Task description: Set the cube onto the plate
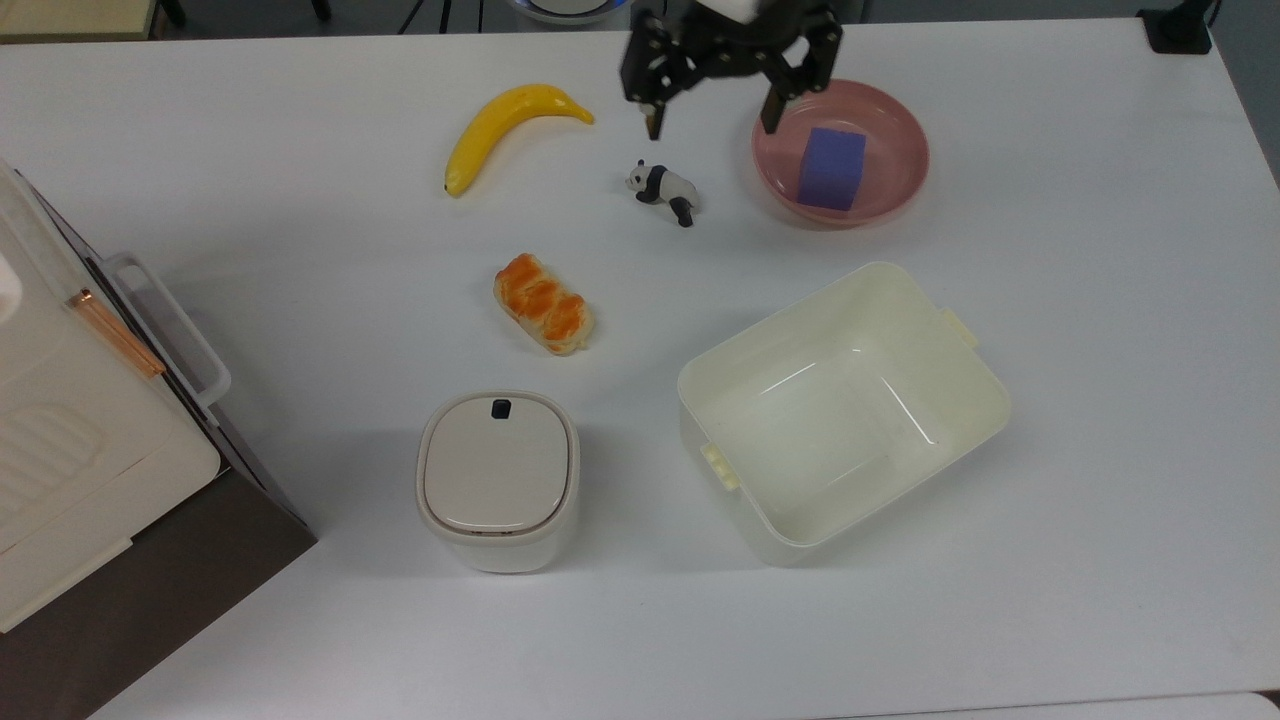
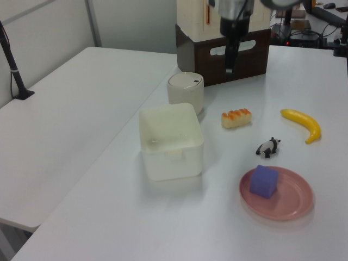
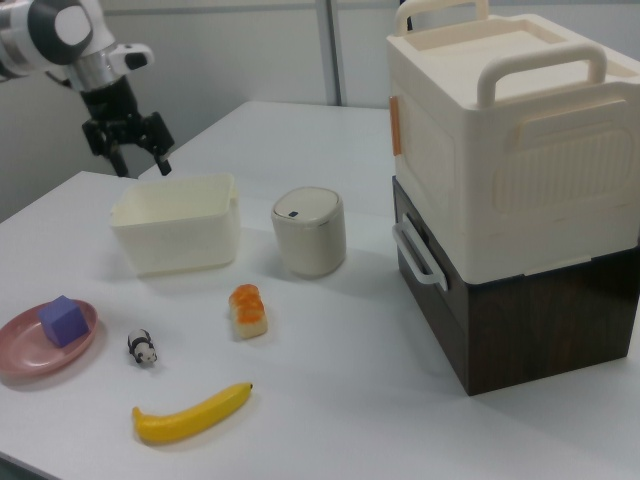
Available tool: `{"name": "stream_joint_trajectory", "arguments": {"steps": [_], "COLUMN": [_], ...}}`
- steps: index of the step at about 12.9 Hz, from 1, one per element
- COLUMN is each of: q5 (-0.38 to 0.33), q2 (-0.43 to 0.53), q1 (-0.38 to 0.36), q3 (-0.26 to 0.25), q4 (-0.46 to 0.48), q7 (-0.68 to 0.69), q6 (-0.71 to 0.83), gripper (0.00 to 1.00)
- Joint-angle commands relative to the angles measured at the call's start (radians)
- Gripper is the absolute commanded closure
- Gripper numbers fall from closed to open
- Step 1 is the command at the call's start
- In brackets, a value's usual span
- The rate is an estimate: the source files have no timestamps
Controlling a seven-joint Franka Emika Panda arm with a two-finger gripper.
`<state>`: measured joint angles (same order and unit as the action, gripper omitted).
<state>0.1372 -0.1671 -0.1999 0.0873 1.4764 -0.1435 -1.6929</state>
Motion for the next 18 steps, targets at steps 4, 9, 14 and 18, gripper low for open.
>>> {"name": "stream_joint_trajectory", "arguments": {"steps": [4,9,14,18], "q5": [-0.088,-0.088,-0.079,-0.079], "q2": [0.130,0.167,0.170,0.170], "q1": [0.061,0.148,0.169,0.169], "q3": [-0.112,-0.107,-0.109,-0.116], "q4": [0.025,0.042,0.050,0.050], "q7": [0.082,0.097,0.096,0.096], "q6": [0.103,0.114,0.147,0.164], "gripper": [0.00,0.00,0.00,0.00]}}
